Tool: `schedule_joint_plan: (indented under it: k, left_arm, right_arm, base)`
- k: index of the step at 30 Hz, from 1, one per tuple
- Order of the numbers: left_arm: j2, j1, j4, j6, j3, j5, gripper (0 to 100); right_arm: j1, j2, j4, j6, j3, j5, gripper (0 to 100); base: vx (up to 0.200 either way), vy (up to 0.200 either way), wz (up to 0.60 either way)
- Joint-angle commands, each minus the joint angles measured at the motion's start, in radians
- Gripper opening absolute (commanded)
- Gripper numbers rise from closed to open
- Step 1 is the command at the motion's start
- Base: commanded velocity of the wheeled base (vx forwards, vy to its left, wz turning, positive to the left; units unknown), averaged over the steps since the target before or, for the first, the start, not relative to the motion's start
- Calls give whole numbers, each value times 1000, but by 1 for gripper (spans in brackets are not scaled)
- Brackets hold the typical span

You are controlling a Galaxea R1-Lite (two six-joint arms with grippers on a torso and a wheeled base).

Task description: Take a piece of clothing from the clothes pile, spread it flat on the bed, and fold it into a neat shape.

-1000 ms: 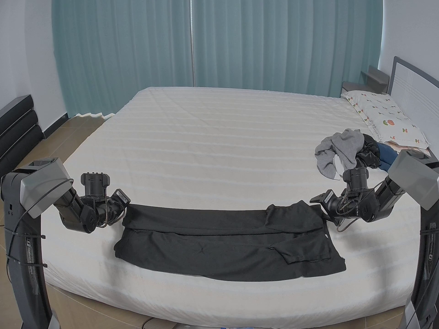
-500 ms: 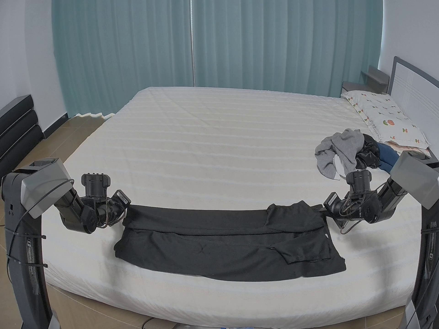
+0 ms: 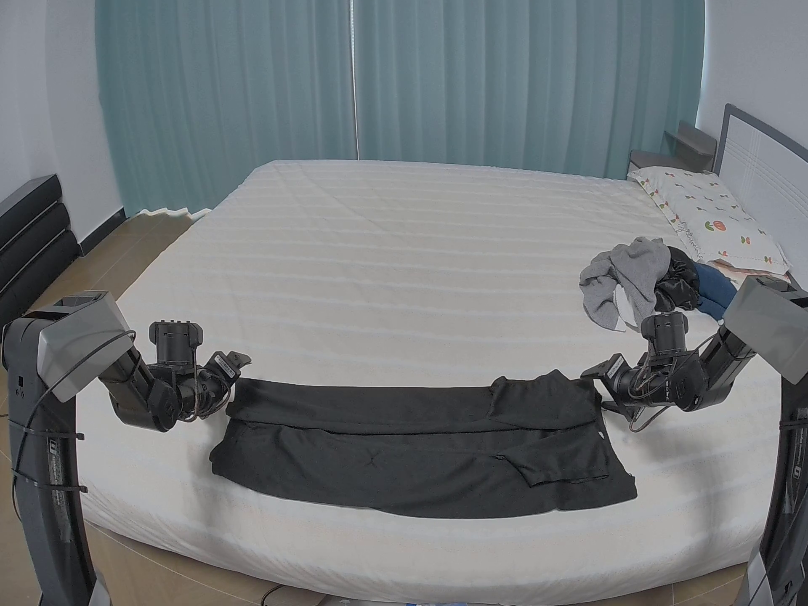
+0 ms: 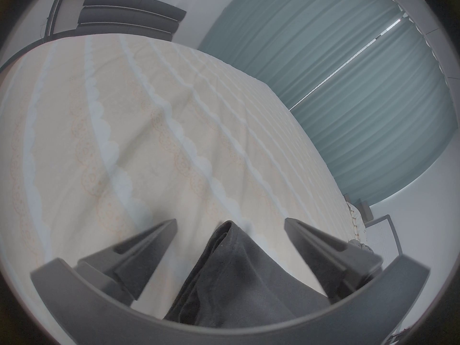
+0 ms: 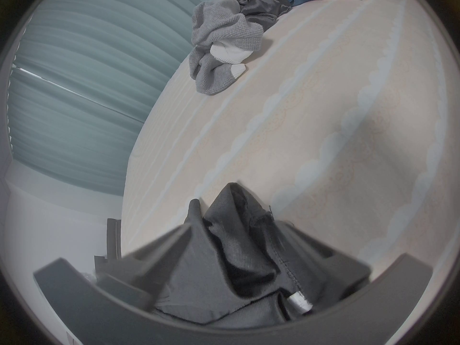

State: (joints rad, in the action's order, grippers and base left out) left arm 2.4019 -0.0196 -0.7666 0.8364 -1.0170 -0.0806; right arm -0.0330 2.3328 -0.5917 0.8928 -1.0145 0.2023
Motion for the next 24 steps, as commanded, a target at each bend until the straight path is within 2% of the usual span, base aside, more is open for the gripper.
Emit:
schedule_joint_plan:
  k: [1, 9, 12, 20, 24]
  left_arm:
    - [-46, -19, -7, 3, 51, -2, 100]
    - [-165, -49, -97, 4, 272, -122, 100]
    - [-168, -49, -135, 4, 304, -119, 100]
    - [-159, -37, -155, -5, 348, -122, 100]
    - [-156, -28, -160, -13, 367, -125, 100]
  right_arm:
    - [1, -56, -2, 2, 34, 11, 100]
    - [8, -93, -2, 64, 60, 48, 100]
    - [10, -93, -2, 64, 63, 48, 100]
    - [8, -93, -2, 64, 77, 48, 100]
    - [4, -93, -2, 63, 80, 48, 100]
  base:
    - [0, 0, 0]
    - [0, 0, 0]
    - [0, 0, 0]
    - [-200, 0, 0]
    - [0, 0, 0]
